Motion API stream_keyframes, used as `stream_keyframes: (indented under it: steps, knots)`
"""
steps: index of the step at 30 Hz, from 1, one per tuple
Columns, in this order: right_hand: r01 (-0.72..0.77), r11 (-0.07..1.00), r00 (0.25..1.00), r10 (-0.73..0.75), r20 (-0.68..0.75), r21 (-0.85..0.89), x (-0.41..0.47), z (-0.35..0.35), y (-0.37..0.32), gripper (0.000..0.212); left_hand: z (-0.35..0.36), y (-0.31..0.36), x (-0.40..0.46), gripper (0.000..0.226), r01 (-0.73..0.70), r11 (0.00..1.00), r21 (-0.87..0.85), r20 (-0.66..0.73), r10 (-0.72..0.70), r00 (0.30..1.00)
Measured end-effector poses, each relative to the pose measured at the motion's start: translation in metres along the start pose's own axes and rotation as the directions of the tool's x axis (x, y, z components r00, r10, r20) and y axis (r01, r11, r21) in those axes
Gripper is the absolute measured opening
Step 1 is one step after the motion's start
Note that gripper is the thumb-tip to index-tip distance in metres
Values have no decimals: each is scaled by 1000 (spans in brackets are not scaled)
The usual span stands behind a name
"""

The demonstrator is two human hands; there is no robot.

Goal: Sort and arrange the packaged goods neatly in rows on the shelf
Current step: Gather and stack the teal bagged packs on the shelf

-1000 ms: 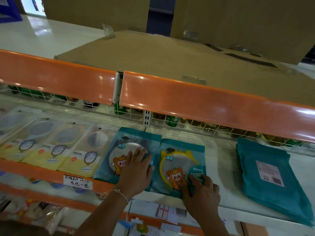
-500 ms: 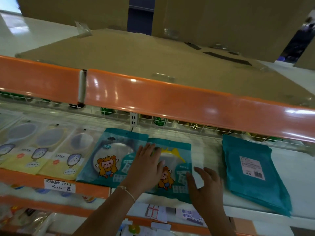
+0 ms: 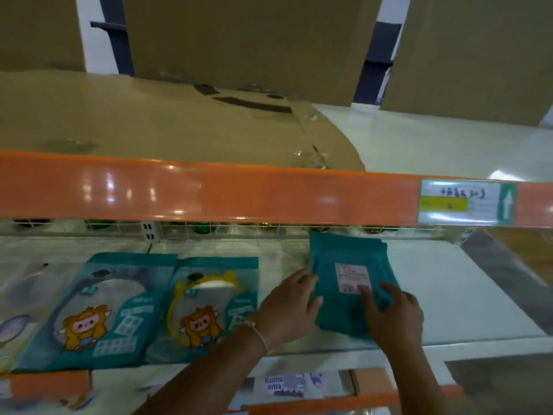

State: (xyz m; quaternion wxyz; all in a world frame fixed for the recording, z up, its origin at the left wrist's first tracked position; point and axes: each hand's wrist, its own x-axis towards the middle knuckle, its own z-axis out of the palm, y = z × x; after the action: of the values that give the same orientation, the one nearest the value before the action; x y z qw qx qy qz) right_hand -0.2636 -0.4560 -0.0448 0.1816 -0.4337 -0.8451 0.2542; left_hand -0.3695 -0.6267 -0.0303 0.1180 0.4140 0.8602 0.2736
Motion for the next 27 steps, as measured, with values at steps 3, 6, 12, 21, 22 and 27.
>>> stream_keyframes:
  steps: [3, 6, 12, 21, 22, 27]
  knots:
    - [-30, 1000, 997, 30, 65, 6, 9, -4, 13, 61, 16, 14, 12, 54, 25, 1000, -6, 35, -24, 999]
    - [-46, 996, 990, 35, 139, 83, 16, -9, 20, 61, 27, 23, 20, 55, 55, 998, -32, 29, -54, 998]
    - [-124, 964, 977, 77, 200, 234, 31, -17, 29, 55, 39, 31, 24, 51, 70, 991, -116, -58, -77, 995]
    - [-374, 723, 899, 129, 419, 581, 33, -23, 19, 29, 39, 23, 19, 41, 64, 984, -167, -180, -95, 979]
    - [-370, 707, 900, 111, 422, 602, 31, -24, 15, 22, 37, 21, 17, 40, 58, 983, -172, -189, -90, 978]
    - [-354, 592, 918, 73, 390, 724, 17, -26, -10, 10, 13, 10, 4, 64, -17, 998, 55, -165, 26, 986]
